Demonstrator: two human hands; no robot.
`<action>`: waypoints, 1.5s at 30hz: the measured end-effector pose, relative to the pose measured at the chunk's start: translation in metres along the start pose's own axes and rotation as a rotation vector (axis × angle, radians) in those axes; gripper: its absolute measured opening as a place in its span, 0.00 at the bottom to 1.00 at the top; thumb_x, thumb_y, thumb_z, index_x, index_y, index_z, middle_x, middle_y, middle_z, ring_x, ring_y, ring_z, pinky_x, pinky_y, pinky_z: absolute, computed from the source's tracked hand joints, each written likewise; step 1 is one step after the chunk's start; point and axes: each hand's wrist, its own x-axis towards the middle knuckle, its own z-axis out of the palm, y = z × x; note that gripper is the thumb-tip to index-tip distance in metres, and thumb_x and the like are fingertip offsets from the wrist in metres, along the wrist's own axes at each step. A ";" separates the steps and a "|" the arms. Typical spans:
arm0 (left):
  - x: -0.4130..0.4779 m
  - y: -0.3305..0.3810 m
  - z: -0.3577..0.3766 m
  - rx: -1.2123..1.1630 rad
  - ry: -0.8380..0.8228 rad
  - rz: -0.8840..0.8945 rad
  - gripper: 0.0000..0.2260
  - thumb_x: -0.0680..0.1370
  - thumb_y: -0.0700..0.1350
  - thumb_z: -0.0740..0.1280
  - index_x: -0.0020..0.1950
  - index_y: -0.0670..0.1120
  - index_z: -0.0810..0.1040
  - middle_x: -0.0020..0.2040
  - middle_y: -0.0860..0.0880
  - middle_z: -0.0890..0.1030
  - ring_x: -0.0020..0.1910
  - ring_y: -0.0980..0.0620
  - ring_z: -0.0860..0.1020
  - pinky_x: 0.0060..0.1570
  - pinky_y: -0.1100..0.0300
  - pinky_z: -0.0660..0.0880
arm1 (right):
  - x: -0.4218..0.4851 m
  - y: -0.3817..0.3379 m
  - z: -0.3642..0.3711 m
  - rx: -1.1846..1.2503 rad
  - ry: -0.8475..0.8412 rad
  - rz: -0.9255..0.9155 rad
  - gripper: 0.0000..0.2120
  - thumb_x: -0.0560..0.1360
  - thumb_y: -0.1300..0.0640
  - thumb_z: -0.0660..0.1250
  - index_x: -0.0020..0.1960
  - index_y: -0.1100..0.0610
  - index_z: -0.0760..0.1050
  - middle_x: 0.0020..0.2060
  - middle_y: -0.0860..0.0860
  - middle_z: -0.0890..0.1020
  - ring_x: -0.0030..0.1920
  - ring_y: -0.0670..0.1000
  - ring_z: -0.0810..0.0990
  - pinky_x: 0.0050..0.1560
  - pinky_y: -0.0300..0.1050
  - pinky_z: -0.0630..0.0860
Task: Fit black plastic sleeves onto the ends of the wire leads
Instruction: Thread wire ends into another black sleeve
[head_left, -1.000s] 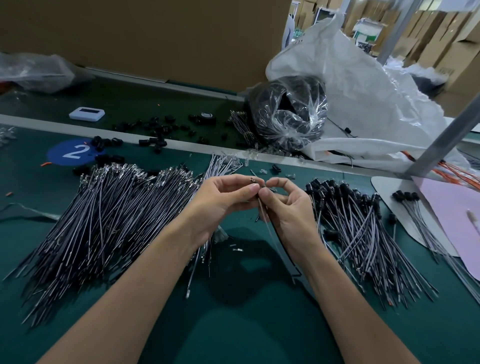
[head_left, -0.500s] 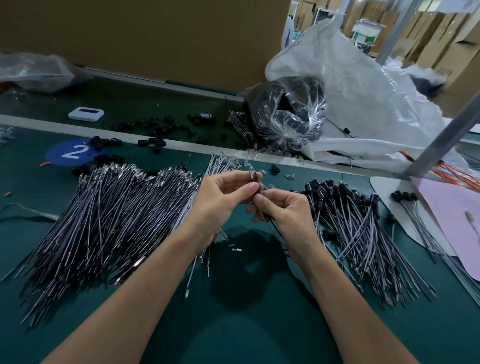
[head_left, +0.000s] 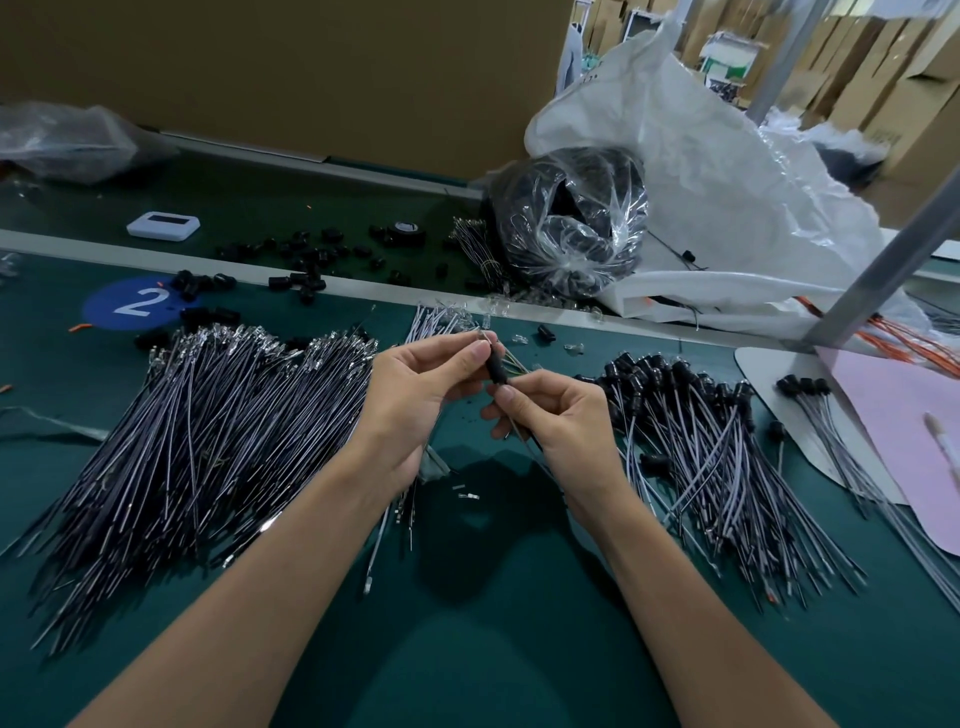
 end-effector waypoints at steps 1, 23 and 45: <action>0.000 0.000 0.000 -0.007 -0.006 -0.002 0.10 0.68 0.41 0.71 0.47 0.40 0.84 0.44 0.46 0.86 0.42 0.54 0.84 0.40 0.67 0.78 | 0.000 0.000 0.000 -0.003 0.005 -0.007 0.06 0.74 0.67 0.69 0.42 0.60 0.82 0.33 0.54 0.85 0.32 0.48 0.81 0.38 0.37 0.79; -0.003 0.003 0.002 -0.036 0.034 -0.003 0.09 0.65 0.42 0.74 0.43 0.43 0.82 0.42 0.45 0.86 0.43 0.53 0.83 0.48 0.64 0.79 | 0.000 0.006 0.001 -0.054 0.069 -0.096 0.02 0.73 0.65 0.72 0.43 0.61 0.84 0.35 0.54 0.86 0.35 0.47 0.83 0.37 0.35 0.76; -0.002 0.004 0.001 -0.049 0.029 -0.014 0.05 0.64 0.42 0.74 0.40 0.45 0.85 0.42 0.46 0.86 0.39 0.57 0.82 0.39 0.69 0.75 | 0.000 0.007 0.001 -0.117 0.080 -0.082 0.02 0.73 0.65 0.72 0.44 0.65 0.83 0.36 0.58 0.85 0.36 0.55 0.81 0.38 0.44 0.78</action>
